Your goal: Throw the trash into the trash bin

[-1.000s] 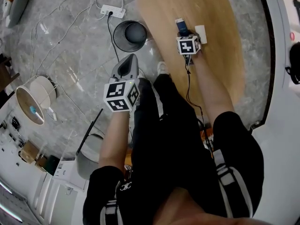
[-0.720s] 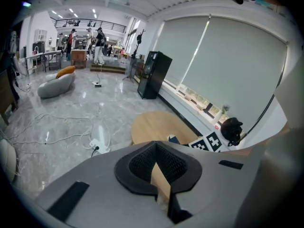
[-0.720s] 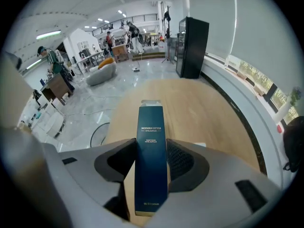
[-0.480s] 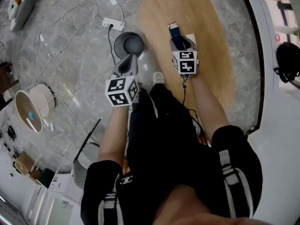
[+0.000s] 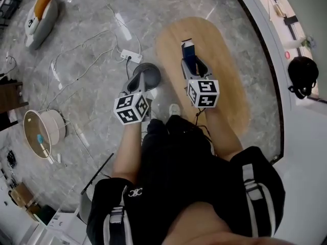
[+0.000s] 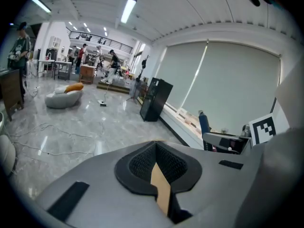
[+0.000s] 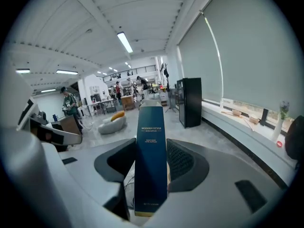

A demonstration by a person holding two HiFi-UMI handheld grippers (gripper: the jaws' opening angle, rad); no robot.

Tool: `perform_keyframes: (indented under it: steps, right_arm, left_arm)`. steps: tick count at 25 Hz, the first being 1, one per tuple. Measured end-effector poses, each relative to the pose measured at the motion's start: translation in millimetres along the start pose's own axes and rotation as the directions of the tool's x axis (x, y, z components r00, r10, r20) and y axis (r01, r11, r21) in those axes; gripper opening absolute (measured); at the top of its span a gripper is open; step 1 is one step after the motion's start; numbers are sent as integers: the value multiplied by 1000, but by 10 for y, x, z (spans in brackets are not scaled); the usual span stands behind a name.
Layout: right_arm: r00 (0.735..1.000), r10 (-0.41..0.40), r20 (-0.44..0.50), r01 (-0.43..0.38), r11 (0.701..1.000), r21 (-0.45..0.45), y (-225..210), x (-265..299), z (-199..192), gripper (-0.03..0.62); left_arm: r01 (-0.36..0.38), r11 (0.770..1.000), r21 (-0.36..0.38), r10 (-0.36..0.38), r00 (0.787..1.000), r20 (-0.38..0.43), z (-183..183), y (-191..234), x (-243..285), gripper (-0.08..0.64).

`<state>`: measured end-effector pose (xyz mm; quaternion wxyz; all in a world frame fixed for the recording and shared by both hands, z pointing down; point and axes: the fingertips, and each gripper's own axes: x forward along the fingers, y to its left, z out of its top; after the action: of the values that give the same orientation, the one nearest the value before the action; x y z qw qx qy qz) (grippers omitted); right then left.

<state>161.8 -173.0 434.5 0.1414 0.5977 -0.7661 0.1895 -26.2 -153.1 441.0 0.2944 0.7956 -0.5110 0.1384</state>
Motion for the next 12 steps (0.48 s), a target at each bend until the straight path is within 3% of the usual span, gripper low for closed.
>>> perform_keyframes:
  steps: [5,12]
  right_arm:
    - [994,70,79,-68,997,-36,367,-255,416,183]
    - [972,230,47,-226,971,-81,1104,-108,392,183]
  left_arm:
    - [-17,1000,14,16,997,75,270,-6,-320,12]
    - [-120,991,-51,126,984,124,277,420,-760,12]
